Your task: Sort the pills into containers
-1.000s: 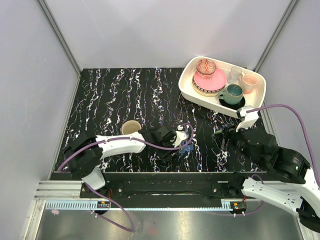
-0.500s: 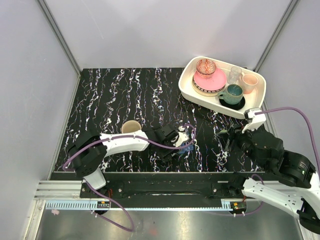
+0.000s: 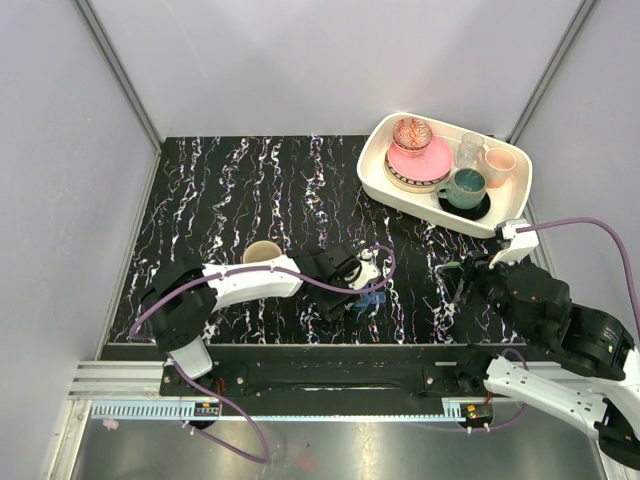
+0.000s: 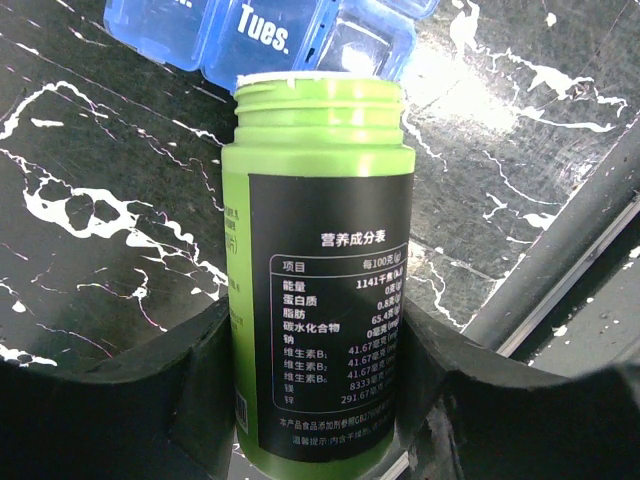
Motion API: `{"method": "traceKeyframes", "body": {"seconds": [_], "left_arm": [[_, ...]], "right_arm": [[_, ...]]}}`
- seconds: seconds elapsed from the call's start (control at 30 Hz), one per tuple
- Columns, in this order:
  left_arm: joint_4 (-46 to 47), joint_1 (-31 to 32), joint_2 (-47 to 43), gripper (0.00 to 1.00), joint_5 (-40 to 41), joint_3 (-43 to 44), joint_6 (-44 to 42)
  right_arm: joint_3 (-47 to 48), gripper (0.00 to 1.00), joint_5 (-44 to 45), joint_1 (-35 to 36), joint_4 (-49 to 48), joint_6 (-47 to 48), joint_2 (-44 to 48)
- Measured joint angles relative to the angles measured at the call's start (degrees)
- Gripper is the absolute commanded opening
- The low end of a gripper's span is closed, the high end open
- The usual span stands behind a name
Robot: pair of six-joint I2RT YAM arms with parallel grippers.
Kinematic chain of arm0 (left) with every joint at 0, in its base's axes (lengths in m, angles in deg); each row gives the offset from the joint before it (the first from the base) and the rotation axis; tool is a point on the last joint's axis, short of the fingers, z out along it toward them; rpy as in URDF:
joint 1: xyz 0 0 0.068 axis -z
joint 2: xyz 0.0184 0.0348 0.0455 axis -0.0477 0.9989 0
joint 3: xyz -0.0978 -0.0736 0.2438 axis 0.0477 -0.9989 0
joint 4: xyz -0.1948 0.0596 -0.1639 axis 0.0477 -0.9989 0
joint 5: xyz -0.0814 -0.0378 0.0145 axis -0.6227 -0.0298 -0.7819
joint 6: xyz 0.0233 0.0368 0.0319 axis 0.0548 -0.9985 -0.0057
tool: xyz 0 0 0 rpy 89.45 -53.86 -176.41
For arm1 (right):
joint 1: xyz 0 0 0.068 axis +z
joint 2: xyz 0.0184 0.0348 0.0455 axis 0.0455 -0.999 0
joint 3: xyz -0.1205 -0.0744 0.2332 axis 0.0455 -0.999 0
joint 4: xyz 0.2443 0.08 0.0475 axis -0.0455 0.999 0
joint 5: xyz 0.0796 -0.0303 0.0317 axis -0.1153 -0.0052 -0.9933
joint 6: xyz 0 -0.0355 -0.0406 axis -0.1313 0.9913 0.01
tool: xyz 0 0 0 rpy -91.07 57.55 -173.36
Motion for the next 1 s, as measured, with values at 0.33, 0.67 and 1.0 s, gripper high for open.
{"method": "traceKeyframes", "body": {"seconds": [0.33, 0.67, 1.0], "left_arm": [[-3.3, 0.0, 1.2, 0.00, 0.7, 2.5, -0.9], [-5.8, 0.0, 1.6, 0.00, 0.7, 4.3, -1.4], [-7.2, 0.0, 2.9, 0.00, 0.0, 5.7, -1.9]], "right_arm": [[-0.1, 0.02, 0.6, 0.0, 0.3, -0.1, 0.7], [-0.1, 0.02, 0.6, 0.0, 0.3, -0.2, 1.0], [-0.1, 0.02, 1.0, 0.0, 0.3, -0.2, 1.4]]}}
